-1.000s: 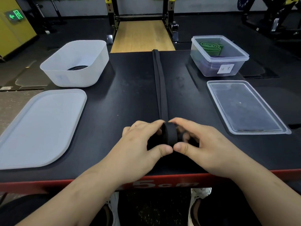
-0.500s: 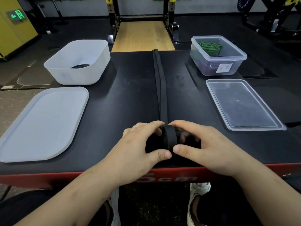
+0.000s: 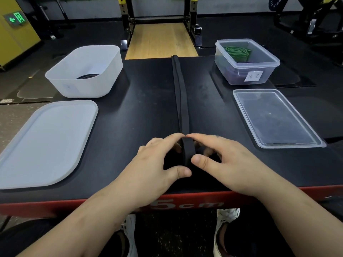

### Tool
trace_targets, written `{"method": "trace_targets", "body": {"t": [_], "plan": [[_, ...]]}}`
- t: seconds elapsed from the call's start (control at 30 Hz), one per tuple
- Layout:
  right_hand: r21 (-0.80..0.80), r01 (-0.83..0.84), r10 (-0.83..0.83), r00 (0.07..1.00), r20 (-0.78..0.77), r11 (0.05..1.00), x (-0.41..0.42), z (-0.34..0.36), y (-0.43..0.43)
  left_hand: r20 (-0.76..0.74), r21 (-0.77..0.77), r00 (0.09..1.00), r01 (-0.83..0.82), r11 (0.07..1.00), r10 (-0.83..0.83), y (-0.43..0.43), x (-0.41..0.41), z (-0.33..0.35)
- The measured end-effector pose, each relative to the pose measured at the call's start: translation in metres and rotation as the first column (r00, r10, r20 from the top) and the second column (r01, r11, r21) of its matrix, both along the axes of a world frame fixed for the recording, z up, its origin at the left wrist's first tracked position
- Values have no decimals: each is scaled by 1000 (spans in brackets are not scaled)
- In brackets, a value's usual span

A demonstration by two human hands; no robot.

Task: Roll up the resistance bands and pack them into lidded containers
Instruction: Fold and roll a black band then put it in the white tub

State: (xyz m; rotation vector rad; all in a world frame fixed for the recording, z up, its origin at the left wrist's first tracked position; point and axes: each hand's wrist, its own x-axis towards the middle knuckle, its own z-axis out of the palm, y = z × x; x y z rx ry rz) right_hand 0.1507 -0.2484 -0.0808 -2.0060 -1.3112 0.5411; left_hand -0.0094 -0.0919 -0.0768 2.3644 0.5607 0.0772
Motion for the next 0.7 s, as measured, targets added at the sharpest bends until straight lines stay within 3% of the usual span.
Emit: {"method": "trace_targets", "body": {"t": [0.43,0.7], "plan": [[-31,36,-36,999,-2,999,5,0,6,21,96,1000,11,995,-13,10,12,-7],[-46,51,-51,999,20,998,9,-3,11,12,51,1000,6,999,-7,13,14,-7]]}}
